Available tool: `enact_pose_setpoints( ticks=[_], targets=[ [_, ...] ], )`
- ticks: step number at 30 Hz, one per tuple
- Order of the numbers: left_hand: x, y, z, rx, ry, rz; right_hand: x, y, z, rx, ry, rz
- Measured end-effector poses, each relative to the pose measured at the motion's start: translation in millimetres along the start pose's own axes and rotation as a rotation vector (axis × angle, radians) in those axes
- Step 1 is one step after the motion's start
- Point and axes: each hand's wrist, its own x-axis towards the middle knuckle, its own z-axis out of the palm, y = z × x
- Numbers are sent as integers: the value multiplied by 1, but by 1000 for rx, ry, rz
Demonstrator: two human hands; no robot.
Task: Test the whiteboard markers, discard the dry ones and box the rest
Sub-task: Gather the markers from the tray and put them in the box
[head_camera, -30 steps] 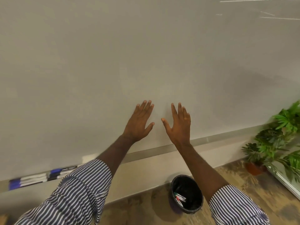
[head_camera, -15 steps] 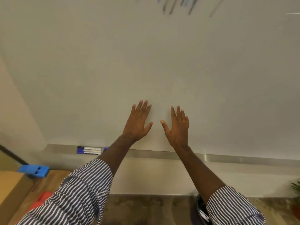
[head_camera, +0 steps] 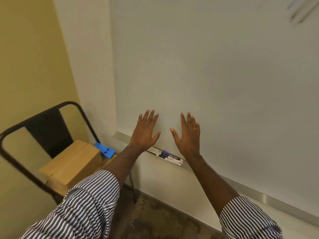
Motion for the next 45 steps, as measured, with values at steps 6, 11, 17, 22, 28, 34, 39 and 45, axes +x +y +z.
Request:
enact_pose_setpoints(
  ticks=[6,11,17,22,28,34,39,45],
  targets=[
    [-31,-63,-10,55,-9,-161,29,-55,56,70,-110,-161],
    [-55,-103,-13,115,-15,-311,51,-93,102,136,-196,-304],
    [-80,-128,-6,166,-68,-517,63,-126,144,227,-281,-437],
    [-105,-134,-3,176,-112,-710,61,-142,176,289,-380,-556],
    [-154,-142,-15,192,-143,-840,44,-178,202,313,-516,-692],
    [-203,-173,-27,183,-264,-957,24,-224,218,318,-653,-846],
    [-235,-213,-35,144,-299,-929,15,-265,236,230,-810,-947],
    [-258,-256,-39,135,-365,-824,0,-296,267,166,-904,-944]
  ],
)
